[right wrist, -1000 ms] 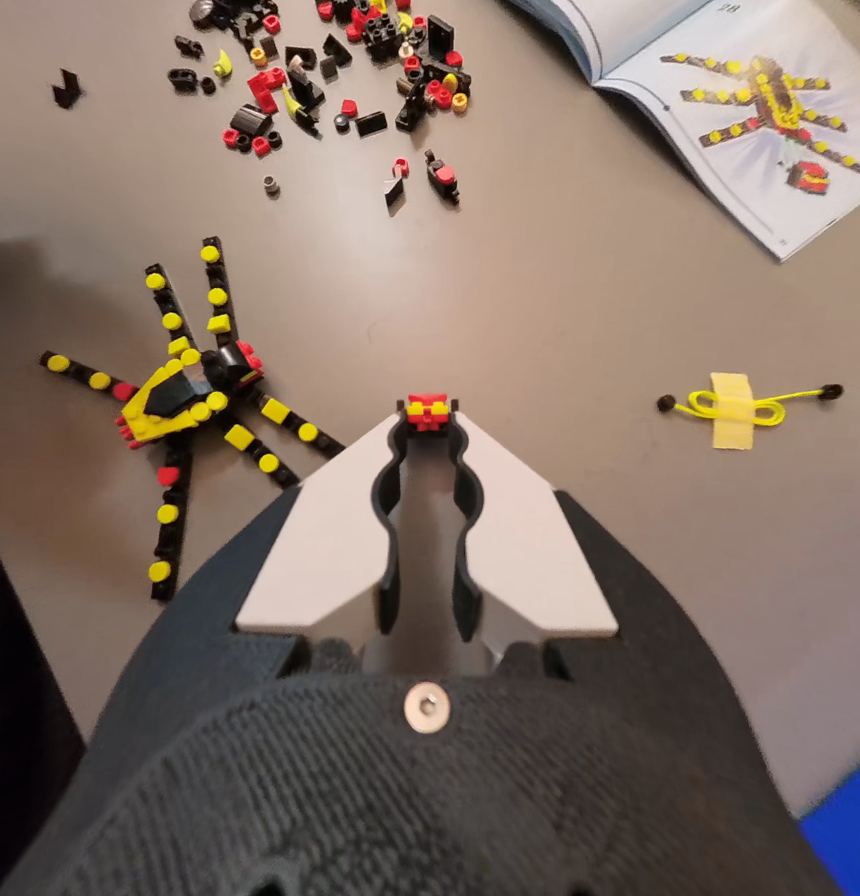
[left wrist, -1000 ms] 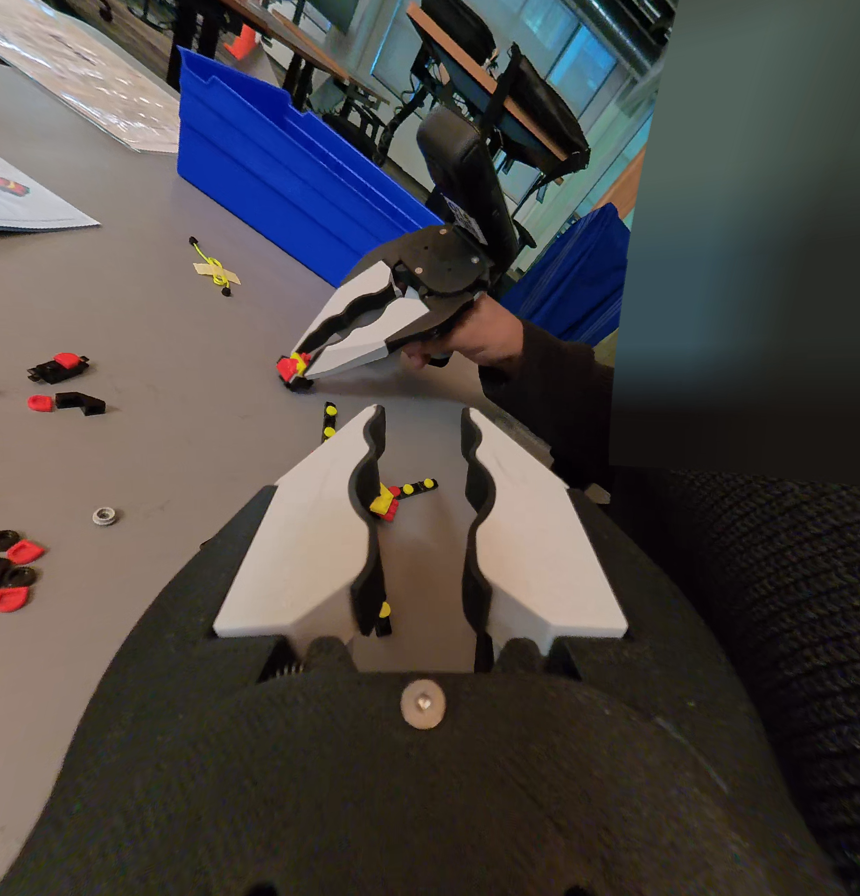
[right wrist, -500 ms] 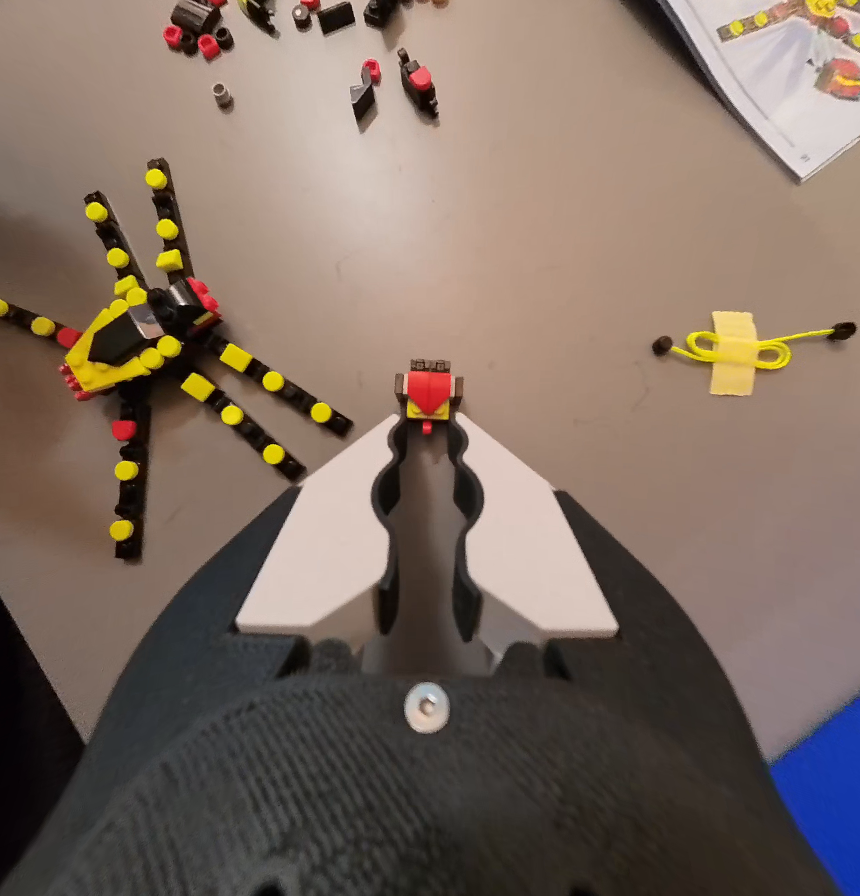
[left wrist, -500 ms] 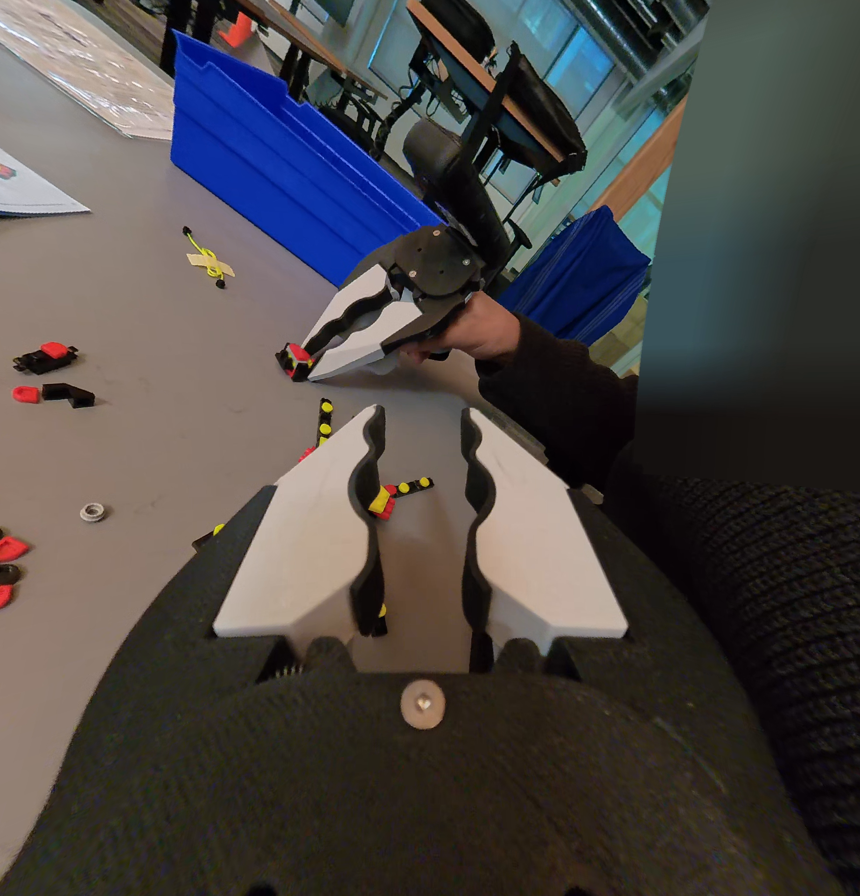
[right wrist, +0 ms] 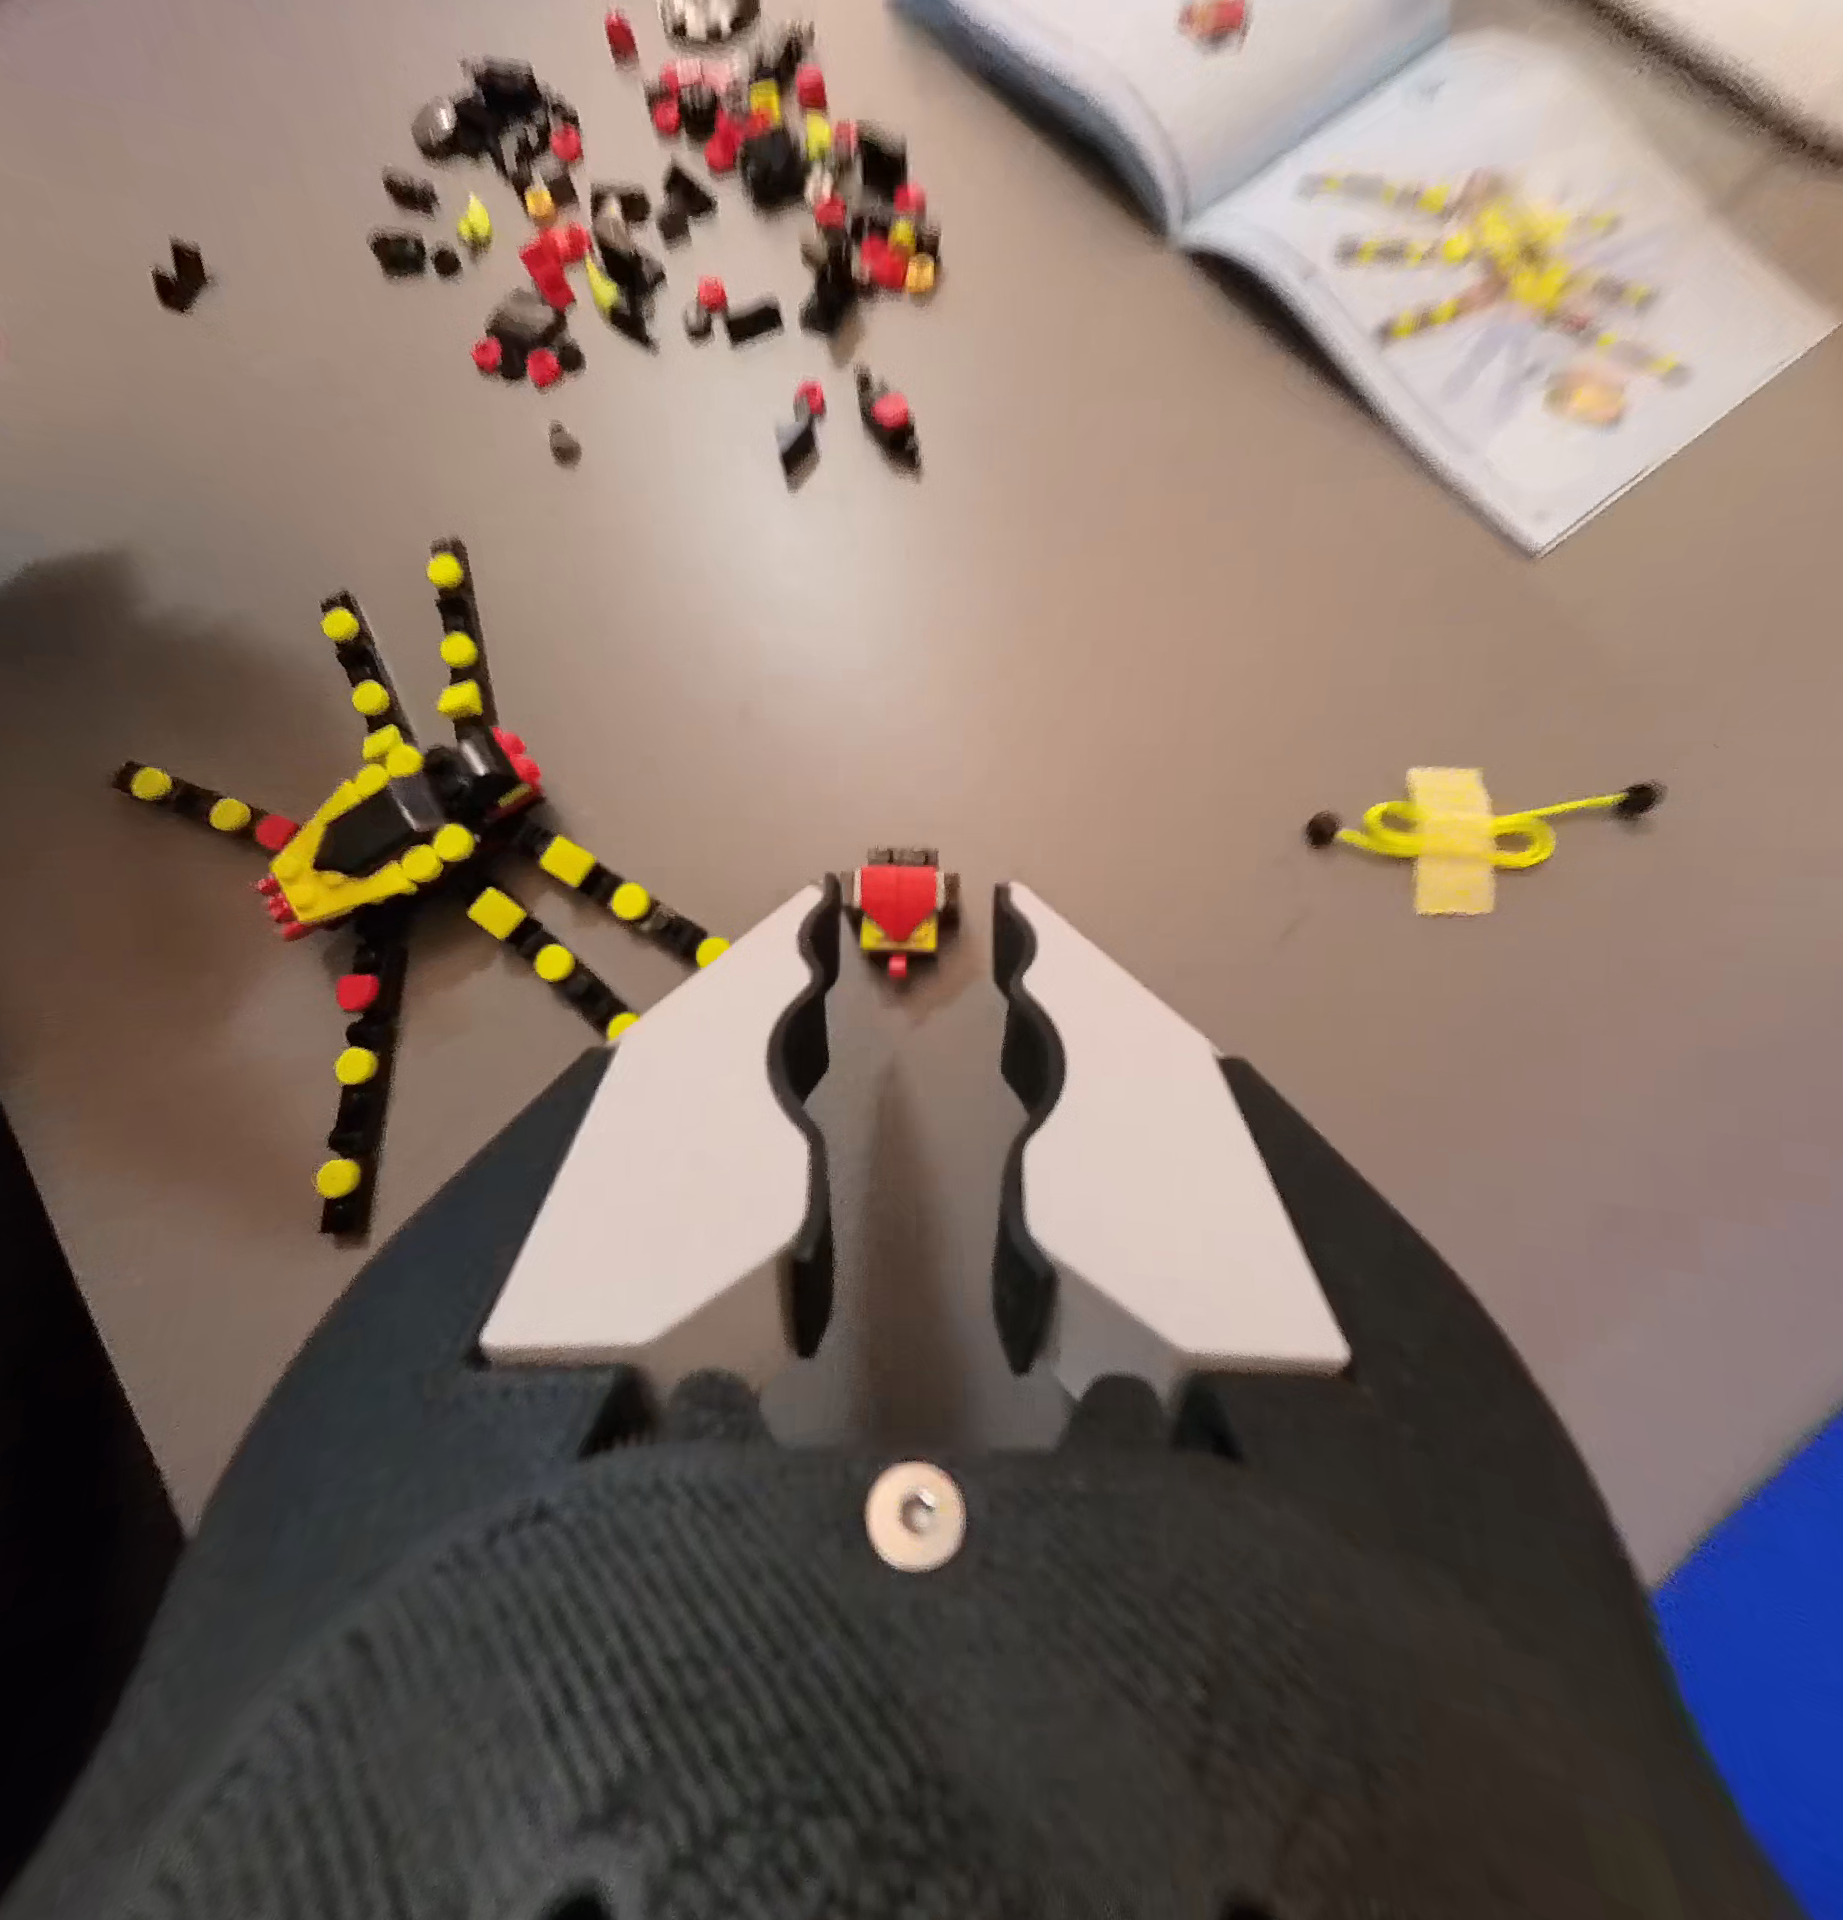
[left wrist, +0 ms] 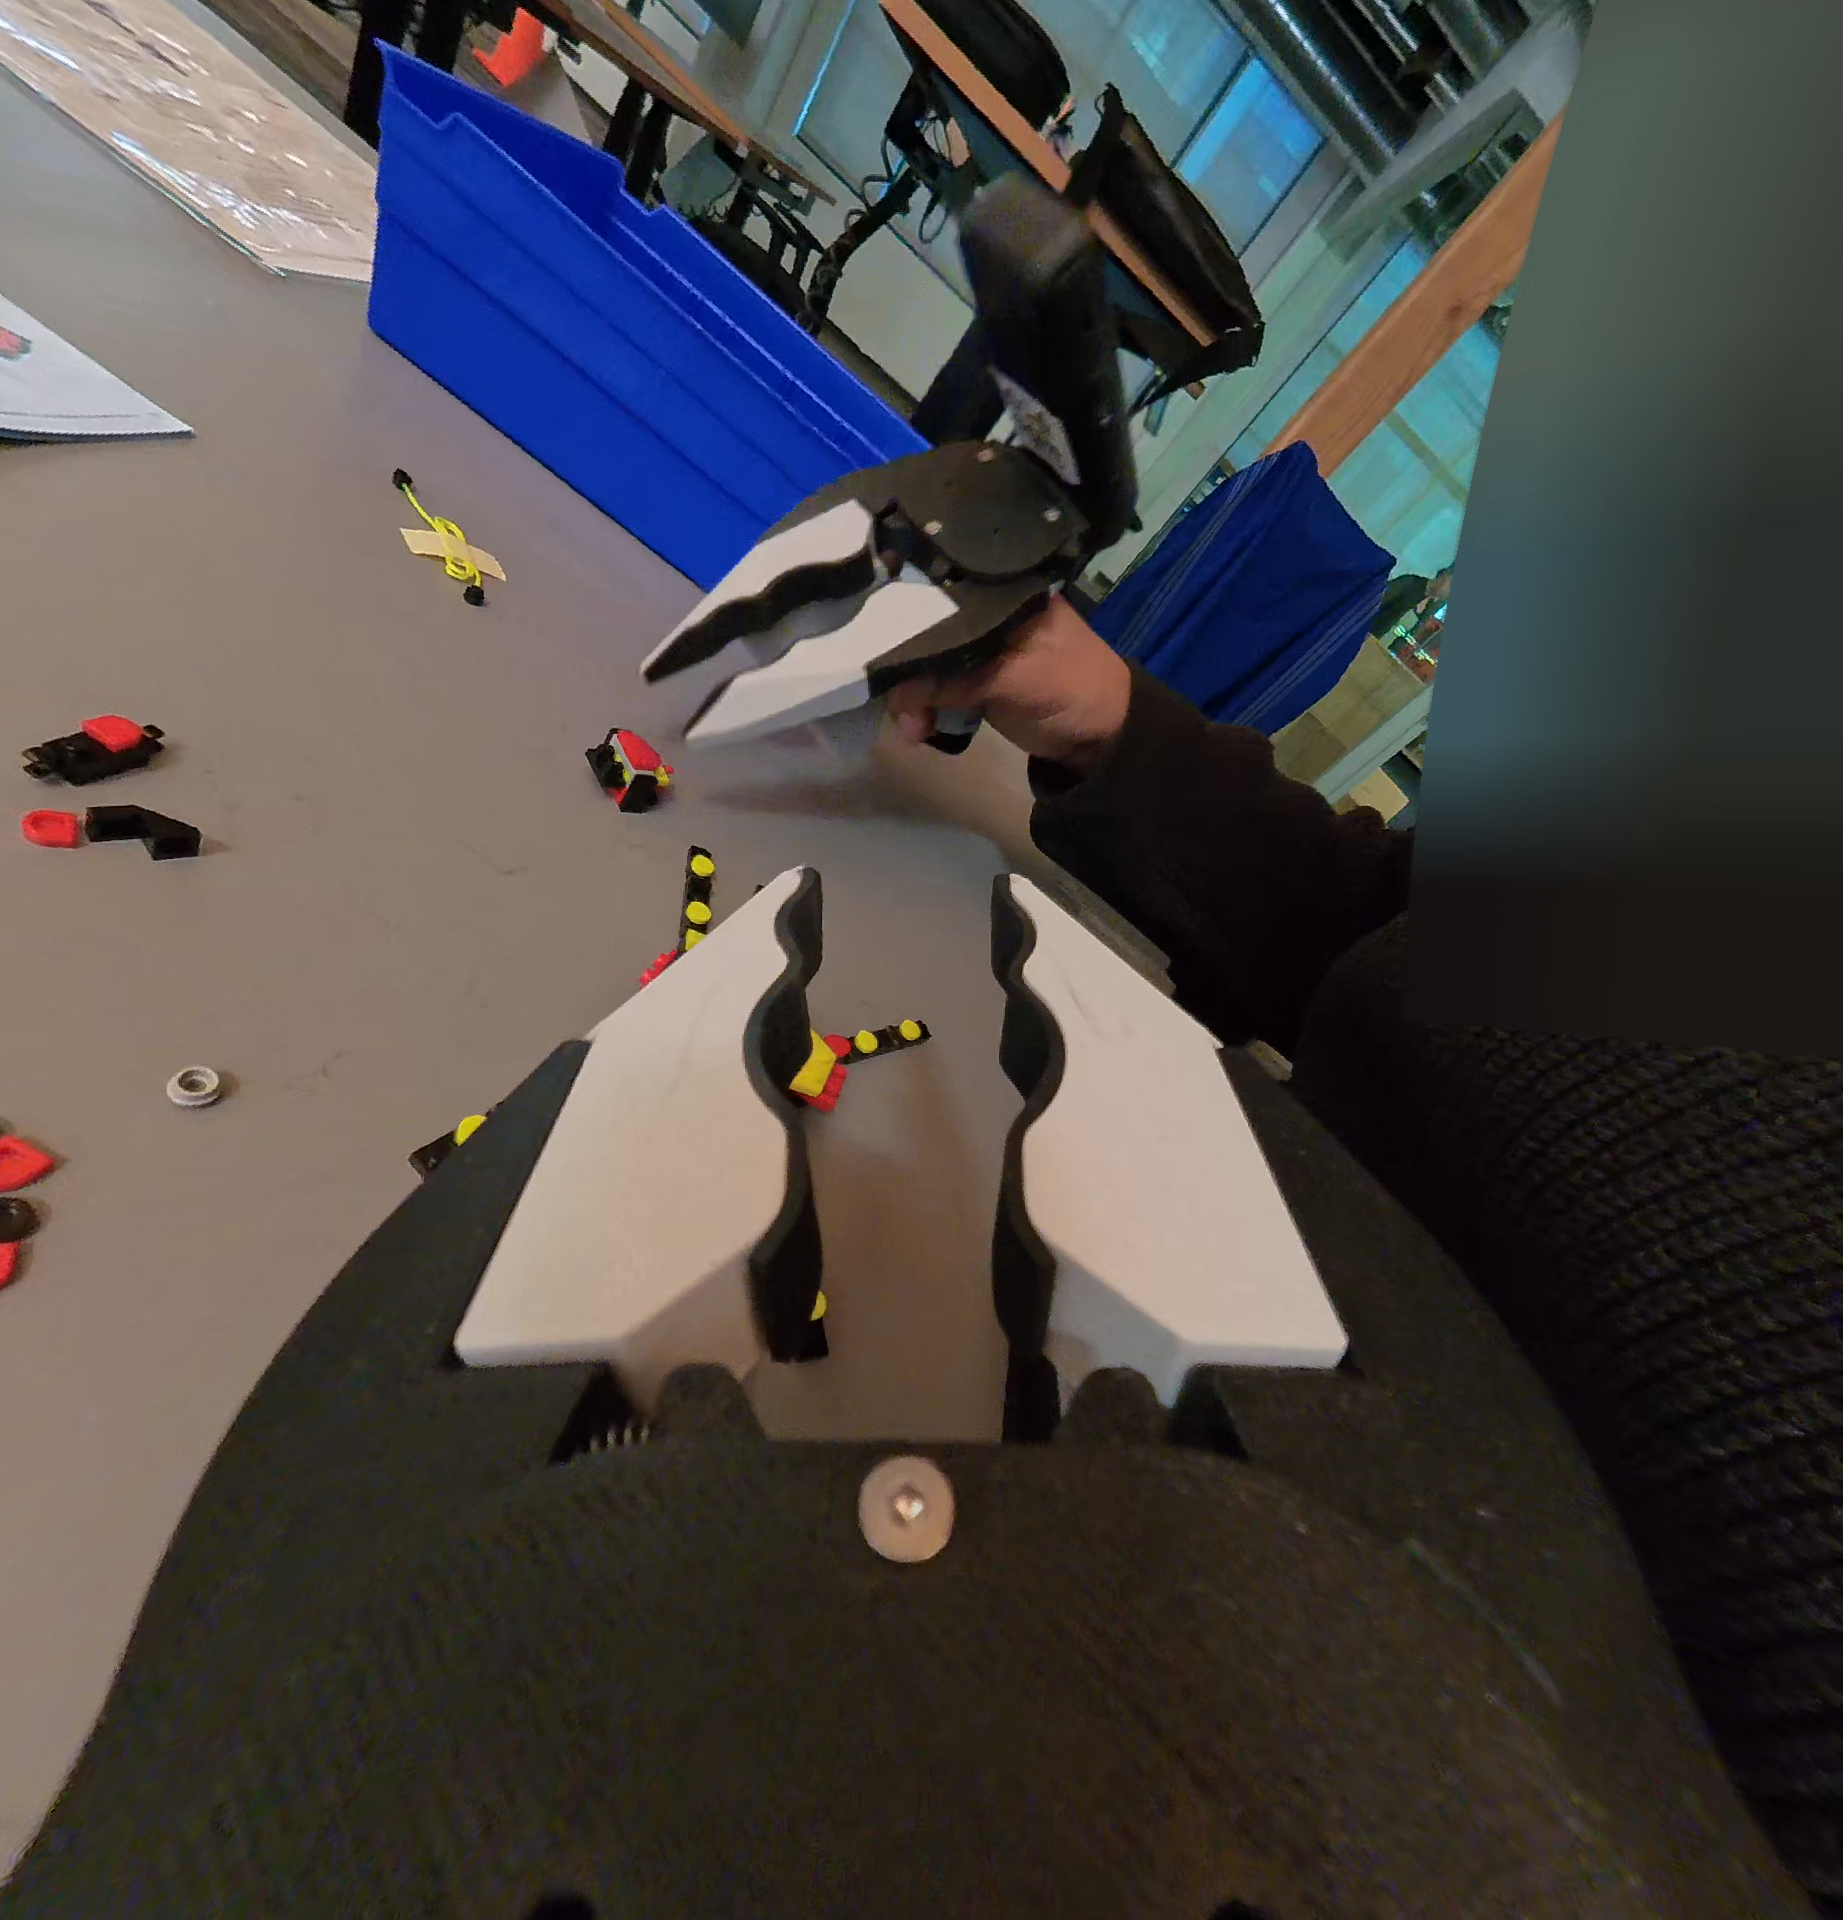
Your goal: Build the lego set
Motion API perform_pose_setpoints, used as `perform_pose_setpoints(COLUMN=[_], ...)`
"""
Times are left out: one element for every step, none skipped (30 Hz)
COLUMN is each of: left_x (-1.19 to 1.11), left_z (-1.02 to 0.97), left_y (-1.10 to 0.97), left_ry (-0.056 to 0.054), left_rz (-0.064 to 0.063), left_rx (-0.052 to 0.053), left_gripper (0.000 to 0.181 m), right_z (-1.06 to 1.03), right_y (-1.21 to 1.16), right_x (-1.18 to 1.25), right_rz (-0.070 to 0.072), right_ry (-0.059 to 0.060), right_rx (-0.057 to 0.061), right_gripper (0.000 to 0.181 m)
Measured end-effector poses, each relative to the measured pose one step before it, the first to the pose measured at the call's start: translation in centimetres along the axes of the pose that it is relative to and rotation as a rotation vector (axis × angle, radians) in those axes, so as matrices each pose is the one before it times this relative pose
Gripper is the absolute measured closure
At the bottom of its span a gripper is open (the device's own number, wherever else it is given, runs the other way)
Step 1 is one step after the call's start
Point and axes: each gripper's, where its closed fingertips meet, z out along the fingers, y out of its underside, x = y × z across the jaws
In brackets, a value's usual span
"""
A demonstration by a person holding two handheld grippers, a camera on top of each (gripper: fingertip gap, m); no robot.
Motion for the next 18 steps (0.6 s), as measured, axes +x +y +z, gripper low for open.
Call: perform_pose_setpoints(left_x=[-0.063,-0.089,-0.11,-0.126,-0.119,-0.138,-0.16,-0.13,-0.107,-0.105,-0.081,-0.049,-0.038,-0.026,-0.002,0.0,0.001,-0.007], left_z=[-0.005,0.011,0.004,0.018,0.034,0.046,0.056,0.045,0.047,0.031,0.036,0.02,0.035,0.039,0.095,0.106,0.13,0.107], left_y=[-0.016,-0.01,-0.018,-0.004,0.005,0.024,0.019,0.011,-0.014,-0.002,0.005,0.01,0.018,0.035,0.122,0.157,0.149,0.126], left_ry=[-0.0022,-0.0034,-0.0046,-0.0045,-0.0038,-0.004,-0.0048,-0.0036,-0.0027,-0.0034,-0.0024,-0.0004,-0.0001,0.0014,0.0035,0.0034,0.002,0.0006], left_rz=[-0.0015,-0.0003,0.0001,-0.0007,-0.0017,-0.0027,-0.0032,-0.0028,-0.0025,-0.0025,-0.0023,-0.0018,-0.0027,-0.0045,-0.0062,-0.0063,-0.0034,-0.0009], left_rx=[0.0008,0.0011,0.0007,0.0001,-0.0005,-0.0014,-0.0011,-0.0004,0.0002,0.0002,-0.0007,-0.0014,-0.0012,-0.002,-0.0058,-0.0086,-0.0079,-0.007], left_gripper=[0.151,0.15,0.15,0.15,0.15,0.149,0.148,0.148,0.148,0.147,0.147,0.147,0.147,0.147,0.146,0.146,0.146,0.145], right_z=[-0.592,-0.634,-0.613,-0.527,-0.342,-0.115,0.043,0.136,0.164,0.166,0.15,0.122,0.102,0.081,0.077,0.056,0.022,-0.038], right_y=[-0.717,-0.744,-0.723,-0.548,-0.233,0.113,0.357,0.417,0.364,0.249,0.097,-0.033,0.033,0.191,0.296,0.179,-0.022,-0.201], right_x=[0.229,0.252,0.224,0.15,0.007,-0.165,-0.258,-0.268,-0.197,-0.144,-0.191,-0.165,0.02,0.248,0.384,0.346,0.268,0.343], right_rz=[-0.0191,-0.0227,-0.0228,-0.0169,-0.0057,0.0041,0.008,0.0044,-0.0031,-0.0111,-0.0216,-0.0318,-0.0351,-0.0273,-0.009,0.0058,0.0145,0.0189], right_ry=[0.0219,0.026,0.0277,0.0241,0.0134,0.0,-0.0077,-0.0077,-0.0034,-0.0003,-0.0046,-0.0029,0.0097,0.0217,0.0256,0.0175,0.0101,0.0124], right_rx=[0.0384,0.0391,0.0377,0.028,0.0108,-0.0074,-0.0185,-0.0179,-0.0129,-0.0074,-0.0008,0.0052,0.0035,-0.0073,-0.0138,-0.0059,0.0074,0.0176], right_gripper=[0.155,0.154,0.154,0.155,0.156,0.155,0.153,0.152,0.151,0.152,0.157,0.165,0.176,0.181,0.181,0.181,0.181,0.181])
